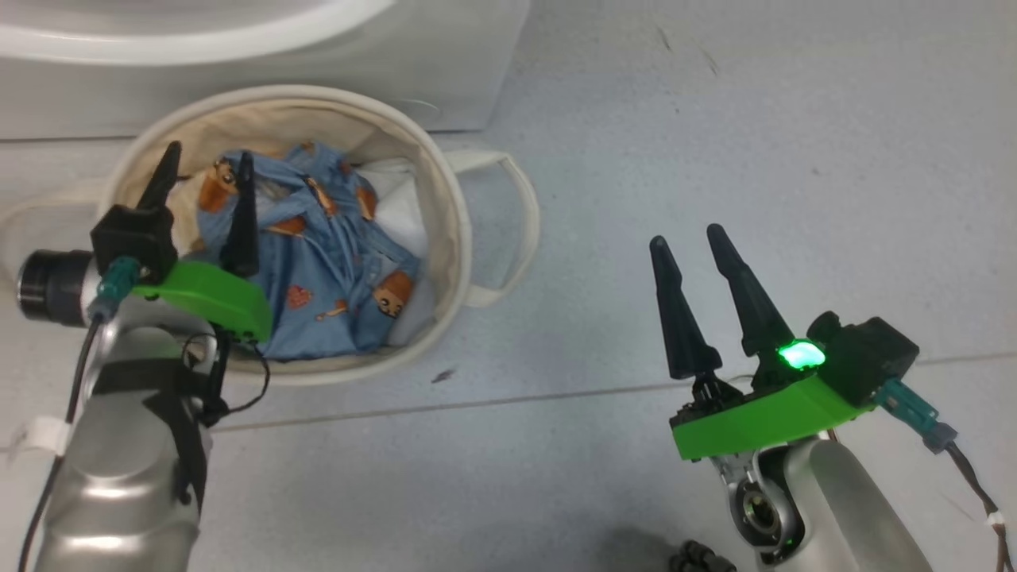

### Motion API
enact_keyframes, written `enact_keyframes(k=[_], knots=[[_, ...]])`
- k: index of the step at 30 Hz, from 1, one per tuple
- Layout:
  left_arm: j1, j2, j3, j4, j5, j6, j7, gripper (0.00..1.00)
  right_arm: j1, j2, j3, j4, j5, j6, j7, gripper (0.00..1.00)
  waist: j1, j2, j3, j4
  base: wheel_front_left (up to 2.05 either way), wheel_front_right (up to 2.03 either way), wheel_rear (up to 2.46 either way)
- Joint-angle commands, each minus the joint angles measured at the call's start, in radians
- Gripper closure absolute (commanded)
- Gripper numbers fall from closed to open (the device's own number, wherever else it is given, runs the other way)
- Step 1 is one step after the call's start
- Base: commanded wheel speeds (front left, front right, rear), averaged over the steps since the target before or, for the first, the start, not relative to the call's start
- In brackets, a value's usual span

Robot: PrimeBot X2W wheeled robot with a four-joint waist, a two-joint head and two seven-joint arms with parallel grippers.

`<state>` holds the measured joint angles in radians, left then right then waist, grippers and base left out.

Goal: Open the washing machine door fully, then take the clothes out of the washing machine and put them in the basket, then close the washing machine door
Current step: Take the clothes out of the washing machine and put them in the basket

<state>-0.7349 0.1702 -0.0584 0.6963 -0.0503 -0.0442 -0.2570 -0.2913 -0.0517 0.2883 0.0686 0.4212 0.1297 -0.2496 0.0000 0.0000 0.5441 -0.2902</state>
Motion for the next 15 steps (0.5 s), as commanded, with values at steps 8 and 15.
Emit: enact_keyframes(k=[8,15], knots=[[0.12,-0.02,0.024,-0.183,-0.011,-0.018,-0.005,0.0,0.008,0.001,0.016,0.004,-0.026,0.001,-0.012,0.0,0.0,0.0,-0.132,0.107,0.0,0.0,0.0],[0.243,-0.045,0.034,-0.296,-0.01,-0.025,-0.005,0.0,0.025,0.001,0.006,0.026,-0.066,0.001,-0.012,0.0,0.0,0.0,-0.22,0.151,0.0,0.0,0.0]])
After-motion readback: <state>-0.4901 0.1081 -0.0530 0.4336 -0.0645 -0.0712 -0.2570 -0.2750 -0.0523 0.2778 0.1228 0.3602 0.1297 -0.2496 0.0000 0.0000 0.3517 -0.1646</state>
